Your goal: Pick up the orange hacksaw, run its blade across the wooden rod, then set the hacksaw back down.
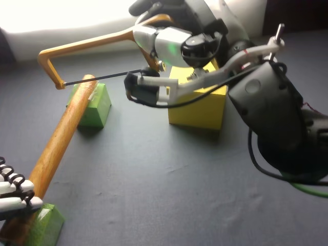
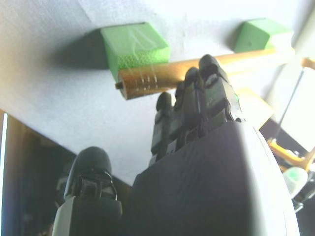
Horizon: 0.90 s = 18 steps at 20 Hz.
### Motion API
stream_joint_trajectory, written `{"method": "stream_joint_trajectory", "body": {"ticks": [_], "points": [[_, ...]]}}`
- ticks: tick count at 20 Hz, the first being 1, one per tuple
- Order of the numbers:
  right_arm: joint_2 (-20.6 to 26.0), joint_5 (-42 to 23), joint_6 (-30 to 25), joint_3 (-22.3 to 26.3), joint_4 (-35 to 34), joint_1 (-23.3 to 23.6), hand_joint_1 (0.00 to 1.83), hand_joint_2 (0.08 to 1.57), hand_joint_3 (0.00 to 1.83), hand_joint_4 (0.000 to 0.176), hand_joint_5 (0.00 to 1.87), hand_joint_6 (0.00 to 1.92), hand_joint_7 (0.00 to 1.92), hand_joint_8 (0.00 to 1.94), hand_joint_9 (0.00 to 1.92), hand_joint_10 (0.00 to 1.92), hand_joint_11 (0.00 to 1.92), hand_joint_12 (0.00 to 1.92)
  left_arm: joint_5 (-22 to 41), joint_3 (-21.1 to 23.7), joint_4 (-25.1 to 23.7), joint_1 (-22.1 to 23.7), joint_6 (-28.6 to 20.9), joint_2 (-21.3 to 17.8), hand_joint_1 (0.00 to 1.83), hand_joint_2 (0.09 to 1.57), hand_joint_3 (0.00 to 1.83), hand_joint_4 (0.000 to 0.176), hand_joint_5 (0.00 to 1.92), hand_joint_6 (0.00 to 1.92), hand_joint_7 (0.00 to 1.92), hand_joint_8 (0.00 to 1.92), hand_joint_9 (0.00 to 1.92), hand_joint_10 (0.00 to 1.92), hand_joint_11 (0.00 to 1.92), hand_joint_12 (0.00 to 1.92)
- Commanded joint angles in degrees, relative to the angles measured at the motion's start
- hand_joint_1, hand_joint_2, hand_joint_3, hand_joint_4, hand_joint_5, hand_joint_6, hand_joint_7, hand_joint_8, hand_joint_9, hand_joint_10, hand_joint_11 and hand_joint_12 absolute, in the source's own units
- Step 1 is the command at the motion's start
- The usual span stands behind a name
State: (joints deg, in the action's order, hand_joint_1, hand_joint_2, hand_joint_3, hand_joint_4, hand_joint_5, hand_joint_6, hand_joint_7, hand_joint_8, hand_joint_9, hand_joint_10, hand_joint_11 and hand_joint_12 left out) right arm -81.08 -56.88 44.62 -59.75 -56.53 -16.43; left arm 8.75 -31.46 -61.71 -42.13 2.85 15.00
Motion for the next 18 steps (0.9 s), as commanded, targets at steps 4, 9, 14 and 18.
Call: {"method": "stream_joint_trajectory", "body": {"ticks": [4, 9, 14, 18], "points": [[1.1, -6.0, -1.3, 2.5, 4.0, -1.5, 1.37, 1.15, 0.00, 0.000, 0.77, 1.10, 0.89, 1.06, 0.96, 1.29, 0.92, 1.27, 0.8, 0.2, 0.3, 0.5, 0.0, 0.4, 0.09, 1.30, 0.00, 0.000, 0.12, 0.00, 0.11, 0.00, 0.09, 0.00, 0.00, 0.21], [1.4, -8.0, -0.7, 4.2, 2.6, -3.0, 1.37, 1.16, 0.00, 0.000, 0.77, 1.12, 0.85, 1.13, 0.94, 1.31, 0.89, 1.27, 0.8, 0.3, 0.3, 0.5, 0.0, 0.4, 0.09, 1.28, 0.00, 0.000, 0.14, 0.01, 0.12, 0.00, 0.11, 0.01, 0.00, 0.29], [2.1, -10.3, 0.0, 6.7, 2.6, -5.5, 1.37, 1.16, 0.00, 0.000, 0.79, 1.08, 0.86, 1.12, 0.90, 1.37, 0.87, 1.31, 0.7, 0.2, 0.3, 0.5, 0.0, 0.5, 0.08, 1.28, 0.00, 0.000, 0.10, 0.00, 0.07, 0.00, 0.04, 0.00, 0.00, 0.14], [2.4, -11.3, 0.1, 7.7, 2.6, -7.4, 1.37, 1.15, 0.00, 0.000, 0.80, 1.07, 0.89, 1.08, 0.93, 1.32, 0.88, 1.29, 0.6, 0.2, 0.3, 0.5, 0.0, 0.5, 0.13, 1.26, 0.00, 0.000, 0.12, 0.00, 0.10, 0.00, 0.08, 0.00, 0.00, 0.23]]}}
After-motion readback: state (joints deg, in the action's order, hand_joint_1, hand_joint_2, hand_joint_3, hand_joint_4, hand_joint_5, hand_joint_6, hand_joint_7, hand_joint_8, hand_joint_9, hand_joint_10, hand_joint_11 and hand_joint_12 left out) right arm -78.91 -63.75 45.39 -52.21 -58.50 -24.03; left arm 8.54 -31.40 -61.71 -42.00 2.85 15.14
